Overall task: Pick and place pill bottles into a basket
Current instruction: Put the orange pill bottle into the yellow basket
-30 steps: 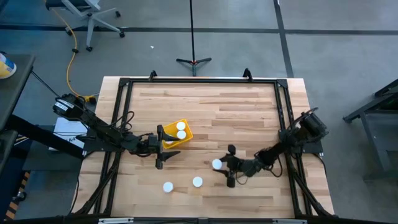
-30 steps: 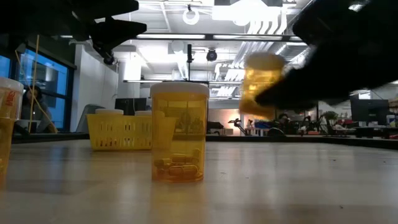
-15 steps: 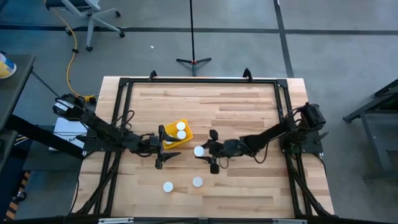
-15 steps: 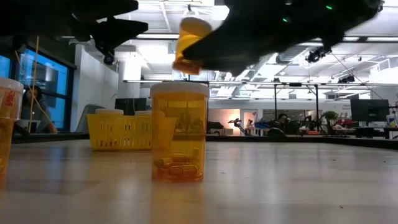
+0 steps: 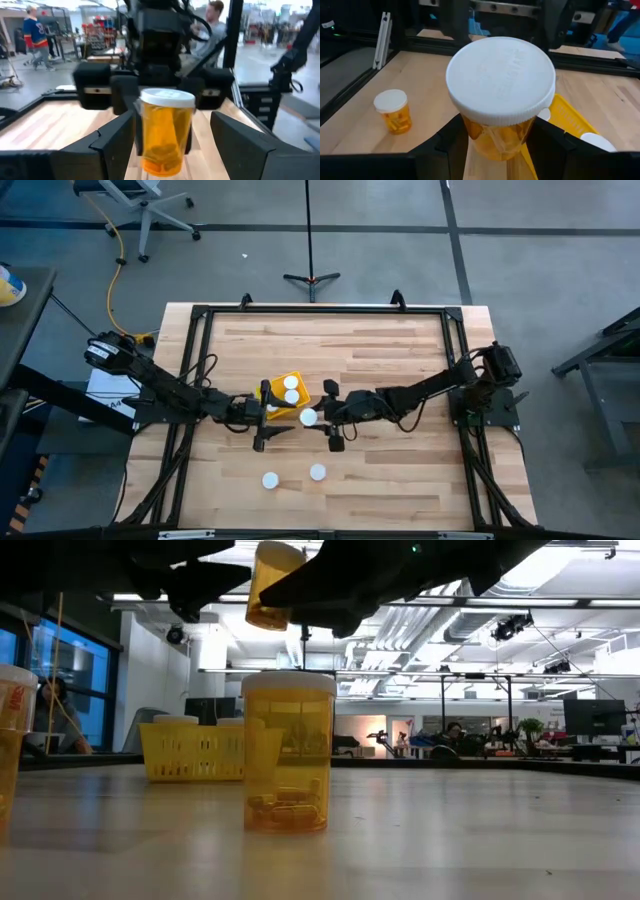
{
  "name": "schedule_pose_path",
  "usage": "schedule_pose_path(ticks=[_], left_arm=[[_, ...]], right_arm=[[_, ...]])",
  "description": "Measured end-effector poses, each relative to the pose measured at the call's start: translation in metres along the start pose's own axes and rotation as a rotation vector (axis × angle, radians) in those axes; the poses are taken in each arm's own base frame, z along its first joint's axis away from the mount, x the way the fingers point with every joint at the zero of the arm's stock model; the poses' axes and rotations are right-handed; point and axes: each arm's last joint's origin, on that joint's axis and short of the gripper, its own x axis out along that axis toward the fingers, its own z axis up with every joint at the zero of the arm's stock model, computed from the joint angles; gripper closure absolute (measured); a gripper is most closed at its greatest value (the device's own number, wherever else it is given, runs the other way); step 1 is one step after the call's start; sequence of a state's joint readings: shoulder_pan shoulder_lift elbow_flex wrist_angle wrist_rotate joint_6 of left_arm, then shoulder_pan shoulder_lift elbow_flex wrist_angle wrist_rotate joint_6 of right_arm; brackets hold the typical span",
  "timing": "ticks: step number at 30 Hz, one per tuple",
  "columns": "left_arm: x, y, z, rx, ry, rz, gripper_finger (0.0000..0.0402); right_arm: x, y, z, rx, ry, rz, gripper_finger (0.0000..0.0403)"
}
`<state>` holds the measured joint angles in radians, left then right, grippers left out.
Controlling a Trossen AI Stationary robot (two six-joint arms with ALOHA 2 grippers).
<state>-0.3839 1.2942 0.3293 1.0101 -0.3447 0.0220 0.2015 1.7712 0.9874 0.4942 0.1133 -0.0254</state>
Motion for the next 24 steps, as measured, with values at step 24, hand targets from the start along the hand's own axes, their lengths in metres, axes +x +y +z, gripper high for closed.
schedule_pose_path(ticks=[24], left_arm=[[0.029, 0.018, 0.014, -0.024, 0.135, -0.059, 0.0108]], right_arm=[[0.001, -0.006, 0.000, 0.004, -0.002, 0.004, 0.0237]])
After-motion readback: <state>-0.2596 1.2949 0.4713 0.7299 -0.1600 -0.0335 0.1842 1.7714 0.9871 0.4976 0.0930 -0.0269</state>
